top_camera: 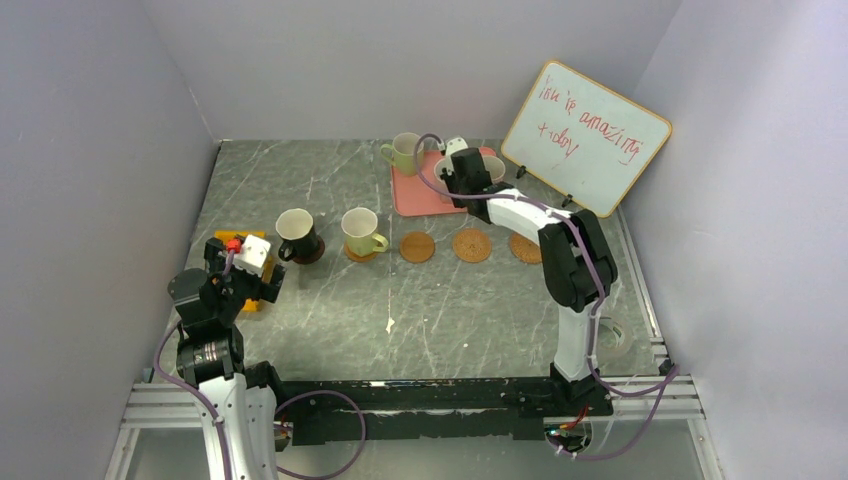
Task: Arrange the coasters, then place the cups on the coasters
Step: Pick up the cup from the tray.
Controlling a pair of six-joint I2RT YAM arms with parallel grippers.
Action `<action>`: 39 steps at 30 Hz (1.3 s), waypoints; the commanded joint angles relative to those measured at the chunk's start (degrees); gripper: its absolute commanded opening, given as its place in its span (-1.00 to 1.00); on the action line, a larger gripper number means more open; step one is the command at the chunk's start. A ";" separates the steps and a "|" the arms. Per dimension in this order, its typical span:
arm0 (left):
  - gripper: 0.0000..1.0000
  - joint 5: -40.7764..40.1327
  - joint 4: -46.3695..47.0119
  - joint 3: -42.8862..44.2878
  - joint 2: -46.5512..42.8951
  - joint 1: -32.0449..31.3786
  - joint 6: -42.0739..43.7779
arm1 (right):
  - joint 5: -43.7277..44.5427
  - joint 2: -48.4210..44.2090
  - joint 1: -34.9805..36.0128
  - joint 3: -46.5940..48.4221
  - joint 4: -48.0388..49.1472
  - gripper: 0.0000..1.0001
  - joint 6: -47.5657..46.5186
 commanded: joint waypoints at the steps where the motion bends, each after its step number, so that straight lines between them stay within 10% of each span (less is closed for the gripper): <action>1: 0.93 1.69 0.32 -0.04 -0.55 0.34 0.88 | 0.89 -5.96 -0.30 -3.86 4.75 -1.00 0.14; 30: 0.93 1.79 0.28 -0.07 -0.66 0.51 0.93 | -13.05 -27.73 -1.02 -20.15 22.13 -1.00 0.89; 39: 0.93 2.17 0.19 -0.06 -0.51 0.51 1.15 | -15.60 -30.56 -1.03 -11.76 11.72 -1.00 -2.86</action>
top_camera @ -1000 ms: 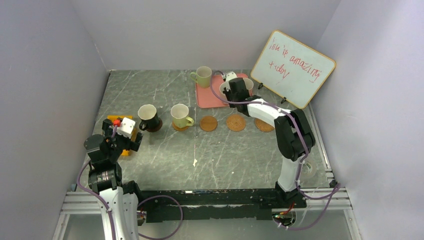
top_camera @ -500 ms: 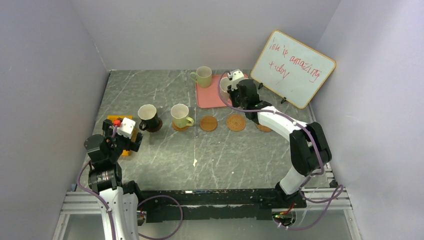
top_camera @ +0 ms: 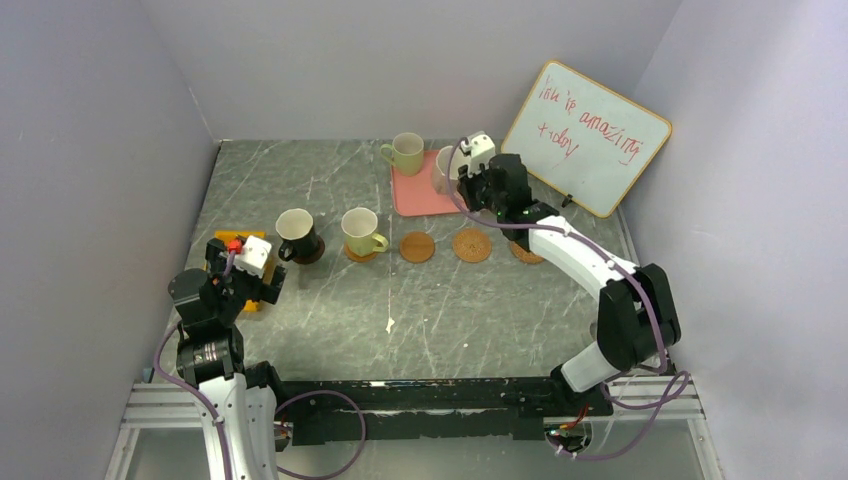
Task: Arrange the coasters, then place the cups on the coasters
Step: Pick up the cup from the tray, then place the cup on the coaster.
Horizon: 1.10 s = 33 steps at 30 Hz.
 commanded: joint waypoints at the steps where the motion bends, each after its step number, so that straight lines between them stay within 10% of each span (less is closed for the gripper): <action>1: 0.93 1.44 0.93 -0.07 -0.52 0.40 0.73 | -3.78 -4.29 -0.22 10.04 -1.08 -1.00 -2.98; 7: 0.93 2.11 0.72 -0.11 -0.88 0.40 1.13 | -10.96 -7.39 -0.27 13.75 -11.92 -1.00 -3.57; 33: 0.93 3.71 -0.16 -0.11 -0.76 0.66 2.65 | -22.29 -24.13 -1.53 -7.52 7.12 -1.00 6.74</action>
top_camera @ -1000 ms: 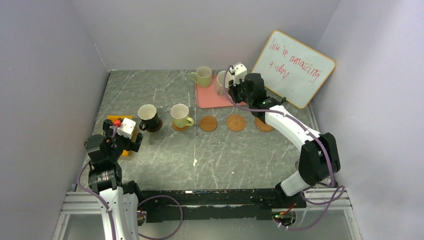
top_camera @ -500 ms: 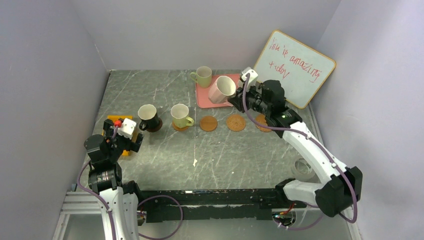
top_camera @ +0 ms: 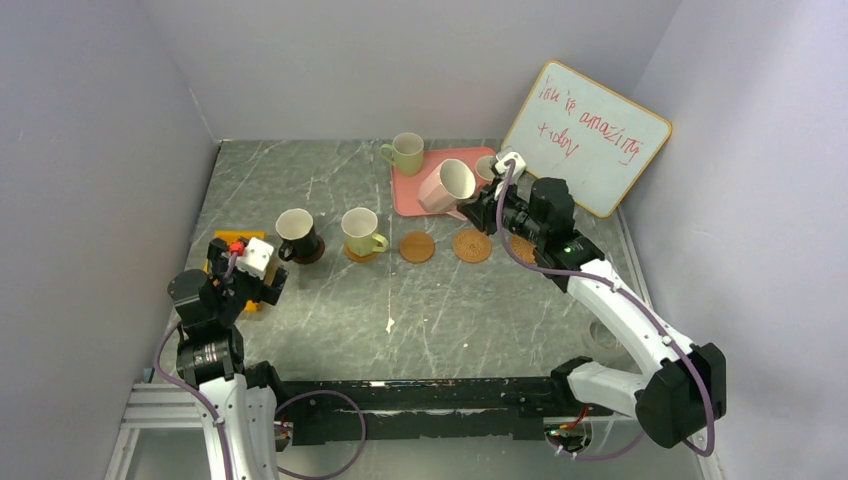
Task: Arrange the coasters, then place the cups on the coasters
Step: Place the cup on the coaster.
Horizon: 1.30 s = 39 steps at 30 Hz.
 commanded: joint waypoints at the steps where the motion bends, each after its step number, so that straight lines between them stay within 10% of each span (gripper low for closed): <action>1: 0.93 2.08 -0.15 -0.13 -0.66 0.49 1.19 | -2.78 -1.37 -0.35 1.80 9.87 -1.00 -0.35; 39: 0.93 3.49 -0.75 -0.33 -0.96 1.36 2.20 | 7.39 18.28 9.17 6.87 3.45 -1.00 -12.52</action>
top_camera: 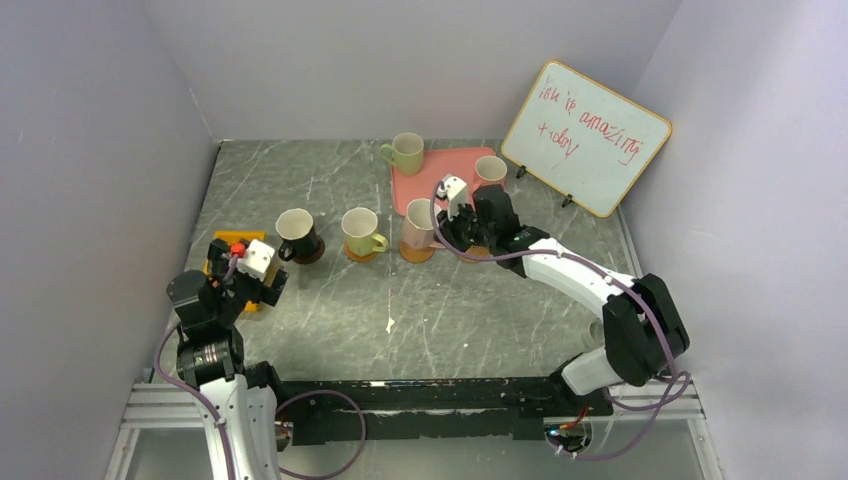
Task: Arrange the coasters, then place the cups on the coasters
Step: Place the cup on the coaster.
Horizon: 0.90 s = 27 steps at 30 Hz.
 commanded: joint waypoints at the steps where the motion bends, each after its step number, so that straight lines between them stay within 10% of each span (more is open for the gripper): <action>1: 0.93 1.94 -0.39 -0.24 -0.59 0.52 0.78 | 3.08 0.14 1.98 5.69 5.57 -1.00 -3.52; 27: 0.93 2.67 -0.74 -0.22 -1.04 0.96 1.27 | 11.04 4.84 5.17 6.14 7.13 -1.00 -5.22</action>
